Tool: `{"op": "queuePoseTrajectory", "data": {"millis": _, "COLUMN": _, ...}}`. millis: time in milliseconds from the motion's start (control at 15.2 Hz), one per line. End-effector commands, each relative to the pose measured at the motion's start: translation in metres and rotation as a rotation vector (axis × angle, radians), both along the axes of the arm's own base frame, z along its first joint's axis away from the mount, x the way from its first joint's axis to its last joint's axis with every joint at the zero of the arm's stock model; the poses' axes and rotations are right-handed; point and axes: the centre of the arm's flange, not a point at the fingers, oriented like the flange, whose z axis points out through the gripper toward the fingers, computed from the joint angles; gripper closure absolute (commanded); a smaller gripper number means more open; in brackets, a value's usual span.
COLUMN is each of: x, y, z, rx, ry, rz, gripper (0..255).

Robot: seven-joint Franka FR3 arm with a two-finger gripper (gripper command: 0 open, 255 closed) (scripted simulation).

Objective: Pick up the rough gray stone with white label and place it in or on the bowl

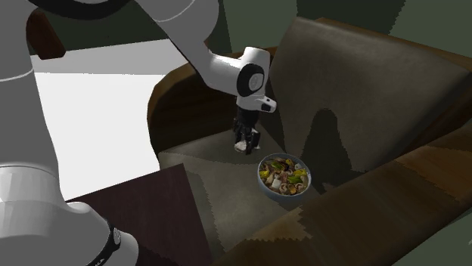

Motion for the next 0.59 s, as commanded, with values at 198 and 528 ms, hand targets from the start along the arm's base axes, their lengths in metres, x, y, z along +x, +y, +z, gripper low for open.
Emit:
{"op": "queuePoseTrajectory", "data": {"millis": 198, "x": 0.000, "y": 0.000, "z": 0.027, "rx": 0.000, "ry": 0.000, "rz": 0.000, "gripper": 255}}
{"op": "queuePoseTrajectory", "data": {"millis": 528, "x": 0.000, "y": 0.000, "z": 0.053, "rx": 0.000, "ry": 0.000, "rz": 0.000, "gripper": 255}}
